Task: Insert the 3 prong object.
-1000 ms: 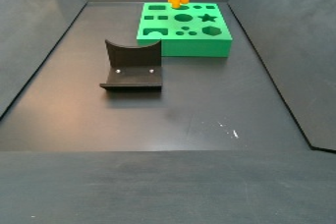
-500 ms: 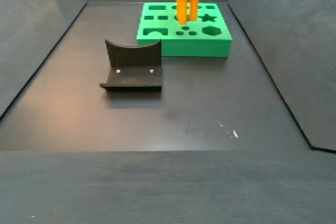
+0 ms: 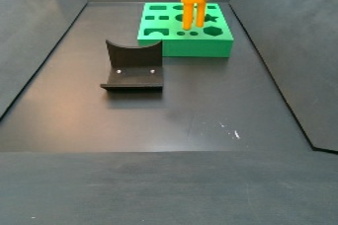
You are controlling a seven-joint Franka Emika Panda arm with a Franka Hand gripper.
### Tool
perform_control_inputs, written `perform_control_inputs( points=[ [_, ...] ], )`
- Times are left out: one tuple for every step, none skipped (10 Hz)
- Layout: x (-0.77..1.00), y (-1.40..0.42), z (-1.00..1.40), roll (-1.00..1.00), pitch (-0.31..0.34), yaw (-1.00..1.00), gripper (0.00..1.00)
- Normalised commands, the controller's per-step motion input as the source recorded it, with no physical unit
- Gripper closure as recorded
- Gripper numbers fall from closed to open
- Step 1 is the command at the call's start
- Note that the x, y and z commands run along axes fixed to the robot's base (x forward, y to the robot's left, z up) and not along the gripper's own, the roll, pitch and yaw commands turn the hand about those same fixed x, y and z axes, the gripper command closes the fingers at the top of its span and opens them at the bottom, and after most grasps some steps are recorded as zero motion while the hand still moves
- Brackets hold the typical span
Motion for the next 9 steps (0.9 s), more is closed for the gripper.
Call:
perform_control_inputs(
  points=[
    [0.20, -0.31, -0.39, -0.02, -0.091, -0.67, 1.00],
    [0.19, -0.18, -0.27, -0.07, -0.056, -0.76, 1.00],
    [0.13, 0.00, -0.06, -0.03, 0.000, -0.63, 1.00],
    [0.00, 0.02, 0.00, 0.00, 0.000, -0.28, 1.00],
    [-0.15, 0.00, -0.13, 0.00, -0.004, -0.13, 1.00],
    [-0.15, 0.00, -0.18, 0.00, -0.090, -0.20, 1.00],
    [-0.26, 0.00, -0.20, -0.05, -0.139, -0.30, 1.00],
    [-0.03, 0.00, -0.21, -0.05, -0.093, -0.20, 1.00],
    [0.08, 0.01, -0.22, 0.00, 0.000, -0.27, 1.00]
  ],
)
